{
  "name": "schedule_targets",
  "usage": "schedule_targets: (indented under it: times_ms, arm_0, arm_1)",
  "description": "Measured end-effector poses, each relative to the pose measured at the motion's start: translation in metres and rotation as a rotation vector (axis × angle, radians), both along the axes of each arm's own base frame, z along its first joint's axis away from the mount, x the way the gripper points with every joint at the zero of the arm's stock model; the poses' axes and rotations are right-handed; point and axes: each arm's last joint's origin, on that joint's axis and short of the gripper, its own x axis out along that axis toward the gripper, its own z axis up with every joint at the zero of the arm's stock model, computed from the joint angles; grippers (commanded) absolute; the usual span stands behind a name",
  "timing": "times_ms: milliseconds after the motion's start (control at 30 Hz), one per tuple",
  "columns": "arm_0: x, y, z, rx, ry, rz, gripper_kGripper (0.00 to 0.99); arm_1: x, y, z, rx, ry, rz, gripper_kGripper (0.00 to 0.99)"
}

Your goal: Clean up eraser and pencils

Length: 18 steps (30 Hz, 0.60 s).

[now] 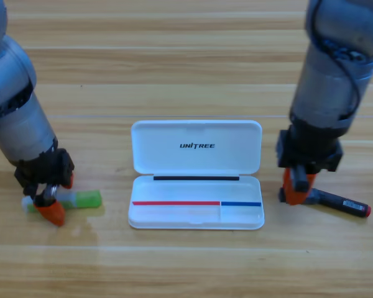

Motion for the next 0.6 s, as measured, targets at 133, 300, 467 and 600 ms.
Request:
schedule_targets:
  times_ms: [133,300,467,600]
  arm_0:
    - [-0.001,0.000,-0.001,0.017,-0.006,-0.011,0.362]
    - [-0.001,-0.001,-0.001,0.039,-0.017,-0.057,0.218]
    - [-0.002,-0.001,-0.001,0.039,-0.017,-0.059,0.058]
    - [-0.002,-0.001,-0.001,0.046,-0.021,-0.058,0.011]
  arm_1:
    - [0.003,0.018,-0.007,-0.013,0.012,0.032,0.000]
    - [0.007,0.042,-0.010,-0.002,0.001,0.069,0.000]
    - [0.011,0.056,-0.017,-0.001,0.000,0.089,0.000]
    - [0.016,0.065,-0.022,-0.001,0.000,0.096,0.000]
